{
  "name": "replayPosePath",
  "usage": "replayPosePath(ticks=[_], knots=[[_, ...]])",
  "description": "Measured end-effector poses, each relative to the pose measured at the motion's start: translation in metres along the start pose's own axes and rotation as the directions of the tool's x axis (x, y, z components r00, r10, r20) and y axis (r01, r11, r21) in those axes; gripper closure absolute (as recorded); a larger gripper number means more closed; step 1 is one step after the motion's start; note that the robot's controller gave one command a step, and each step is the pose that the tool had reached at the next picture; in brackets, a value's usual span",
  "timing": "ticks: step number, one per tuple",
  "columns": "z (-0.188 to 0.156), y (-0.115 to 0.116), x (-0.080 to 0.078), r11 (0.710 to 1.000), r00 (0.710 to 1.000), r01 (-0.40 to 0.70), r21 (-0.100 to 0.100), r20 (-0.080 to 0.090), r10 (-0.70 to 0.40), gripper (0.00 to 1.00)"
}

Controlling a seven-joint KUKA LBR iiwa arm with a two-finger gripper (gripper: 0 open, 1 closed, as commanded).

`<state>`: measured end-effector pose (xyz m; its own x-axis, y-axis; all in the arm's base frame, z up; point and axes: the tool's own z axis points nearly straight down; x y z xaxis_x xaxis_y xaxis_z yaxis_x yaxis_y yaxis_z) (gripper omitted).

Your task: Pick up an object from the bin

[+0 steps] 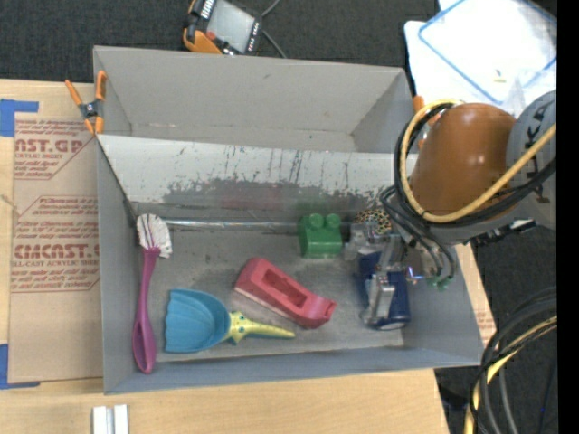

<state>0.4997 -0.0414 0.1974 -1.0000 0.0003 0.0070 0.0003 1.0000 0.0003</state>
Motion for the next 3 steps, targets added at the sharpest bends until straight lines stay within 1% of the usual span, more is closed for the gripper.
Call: replayPosePath(ticks=[1,2,3], knots=[[-0.004,0.0,-0.002,1.0,1.0,0.001,0.001,0.008,-0.001,0.0],[0.131,0.045,-0.002,0.991,0.991,-0.133,-0.002,0.003,0.133,0.0],[0.063,0.057,-0.002,0.97,0.97,-0.244,-0.003,0.02,0.244,0.0]])
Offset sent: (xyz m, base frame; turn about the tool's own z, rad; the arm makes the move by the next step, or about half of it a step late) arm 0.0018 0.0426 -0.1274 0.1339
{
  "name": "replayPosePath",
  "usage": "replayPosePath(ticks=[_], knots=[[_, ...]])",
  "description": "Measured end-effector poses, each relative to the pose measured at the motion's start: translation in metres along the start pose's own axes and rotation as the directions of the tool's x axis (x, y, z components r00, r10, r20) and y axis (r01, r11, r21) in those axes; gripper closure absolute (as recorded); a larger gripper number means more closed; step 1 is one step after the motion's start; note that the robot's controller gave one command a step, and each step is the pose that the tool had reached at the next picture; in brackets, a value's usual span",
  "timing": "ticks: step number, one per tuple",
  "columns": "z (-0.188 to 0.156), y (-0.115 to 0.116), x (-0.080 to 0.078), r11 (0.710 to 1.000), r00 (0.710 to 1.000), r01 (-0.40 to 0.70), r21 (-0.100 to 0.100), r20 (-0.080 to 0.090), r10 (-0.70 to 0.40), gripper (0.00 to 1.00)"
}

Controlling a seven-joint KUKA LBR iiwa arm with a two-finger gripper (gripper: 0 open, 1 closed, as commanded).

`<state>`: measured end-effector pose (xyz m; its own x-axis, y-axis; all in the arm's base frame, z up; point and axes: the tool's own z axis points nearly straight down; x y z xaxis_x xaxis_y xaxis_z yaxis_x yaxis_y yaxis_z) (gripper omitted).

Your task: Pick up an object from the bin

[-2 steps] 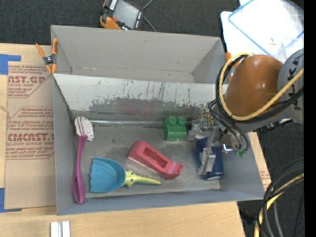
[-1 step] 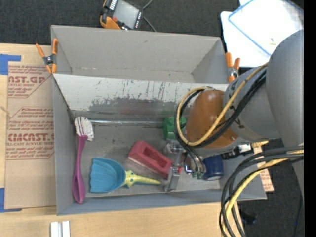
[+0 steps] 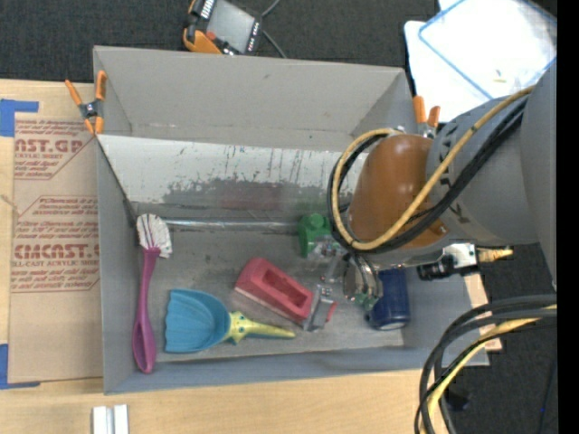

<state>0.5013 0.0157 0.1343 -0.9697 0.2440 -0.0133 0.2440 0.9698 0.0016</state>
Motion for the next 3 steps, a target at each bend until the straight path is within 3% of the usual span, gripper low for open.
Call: replayPosePath(ticks=[1,2,3], knots=[[0.06,-0.01,0.003,0.994,0.994,0.106,0.001,-0.024,-0.106,0.0],[0.064,0.01,0.015,0.978,0.978,-0.209,-0.001,0.001,0.209,0.0],[0.061,-0.008,0.003,0.997,0.997,0.076,0.0,-0.019,-0.076,1.0]])
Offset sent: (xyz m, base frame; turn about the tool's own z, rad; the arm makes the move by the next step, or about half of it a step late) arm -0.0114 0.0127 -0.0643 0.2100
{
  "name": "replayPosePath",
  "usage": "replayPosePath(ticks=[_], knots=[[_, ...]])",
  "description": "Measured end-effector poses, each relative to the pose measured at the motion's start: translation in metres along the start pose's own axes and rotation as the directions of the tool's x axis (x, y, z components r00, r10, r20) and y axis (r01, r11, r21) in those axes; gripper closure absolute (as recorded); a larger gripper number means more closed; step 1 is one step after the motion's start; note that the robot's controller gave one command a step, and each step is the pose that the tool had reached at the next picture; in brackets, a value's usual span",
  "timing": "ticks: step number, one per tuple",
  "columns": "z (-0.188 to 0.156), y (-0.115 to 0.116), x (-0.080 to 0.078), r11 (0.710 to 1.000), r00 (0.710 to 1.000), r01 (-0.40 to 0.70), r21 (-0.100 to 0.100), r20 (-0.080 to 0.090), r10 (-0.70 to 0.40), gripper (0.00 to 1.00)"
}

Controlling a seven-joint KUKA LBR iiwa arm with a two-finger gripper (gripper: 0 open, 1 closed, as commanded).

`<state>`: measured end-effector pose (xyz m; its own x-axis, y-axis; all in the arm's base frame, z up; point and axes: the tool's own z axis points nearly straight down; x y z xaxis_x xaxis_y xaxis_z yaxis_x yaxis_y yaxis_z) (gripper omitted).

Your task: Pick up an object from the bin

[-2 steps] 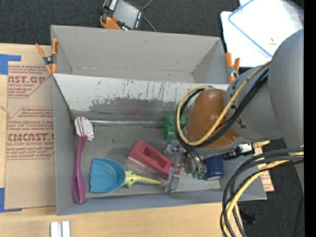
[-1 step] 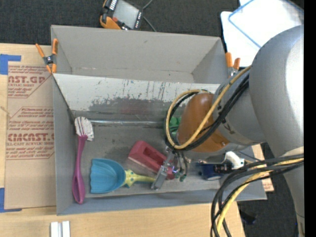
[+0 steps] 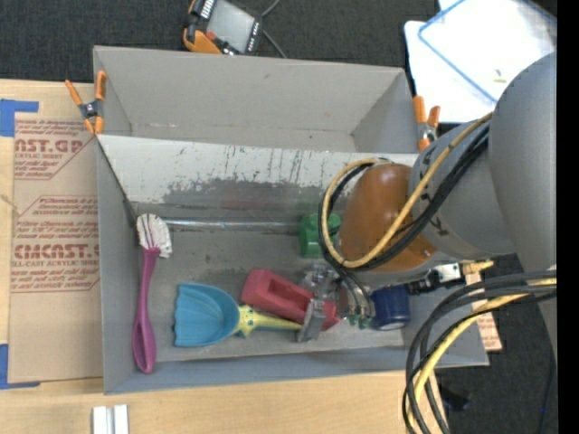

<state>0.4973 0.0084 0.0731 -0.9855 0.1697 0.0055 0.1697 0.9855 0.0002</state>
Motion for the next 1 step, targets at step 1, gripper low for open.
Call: replayPosePath(ticks=[1], knots=[[-0.0002,0.0001,0.0001,1.0,1.0,0.0,0.0,0.0,0.0,1.0]])
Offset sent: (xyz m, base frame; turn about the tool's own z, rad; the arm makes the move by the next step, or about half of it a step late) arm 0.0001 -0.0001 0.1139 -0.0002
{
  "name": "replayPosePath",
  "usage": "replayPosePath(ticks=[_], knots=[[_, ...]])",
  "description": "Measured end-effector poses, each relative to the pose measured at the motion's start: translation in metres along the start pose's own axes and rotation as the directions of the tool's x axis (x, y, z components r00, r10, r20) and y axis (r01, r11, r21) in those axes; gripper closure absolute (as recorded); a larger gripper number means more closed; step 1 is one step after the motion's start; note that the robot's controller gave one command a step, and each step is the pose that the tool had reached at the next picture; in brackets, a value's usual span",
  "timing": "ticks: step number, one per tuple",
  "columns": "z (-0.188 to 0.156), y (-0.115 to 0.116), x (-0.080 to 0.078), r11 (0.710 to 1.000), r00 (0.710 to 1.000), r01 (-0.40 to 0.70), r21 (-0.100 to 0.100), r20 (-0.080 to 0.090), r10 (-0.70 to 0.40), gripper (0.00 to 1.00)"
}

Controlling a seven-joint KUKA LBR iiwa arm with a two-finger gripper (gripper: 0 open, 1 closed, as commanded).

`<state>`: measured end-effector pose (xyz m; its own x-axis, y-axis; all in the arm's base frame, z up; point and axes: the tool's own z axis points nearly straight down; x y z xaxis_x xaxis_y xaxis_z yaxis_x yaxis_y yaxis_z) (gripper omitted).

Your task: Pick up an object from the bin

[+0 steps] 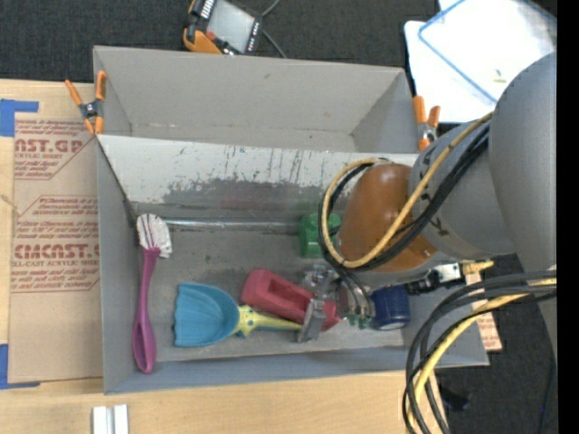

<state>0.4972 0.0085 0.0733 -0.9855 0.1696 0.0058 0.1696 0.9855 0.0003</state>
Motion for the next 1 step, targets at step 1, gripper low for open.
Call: replayPosePath(ticks=[1], knots=[[-0.0265,-0.0006,0.0041,1.0,1.0,0.0,0.002,-0.014,0.0,1.0]])
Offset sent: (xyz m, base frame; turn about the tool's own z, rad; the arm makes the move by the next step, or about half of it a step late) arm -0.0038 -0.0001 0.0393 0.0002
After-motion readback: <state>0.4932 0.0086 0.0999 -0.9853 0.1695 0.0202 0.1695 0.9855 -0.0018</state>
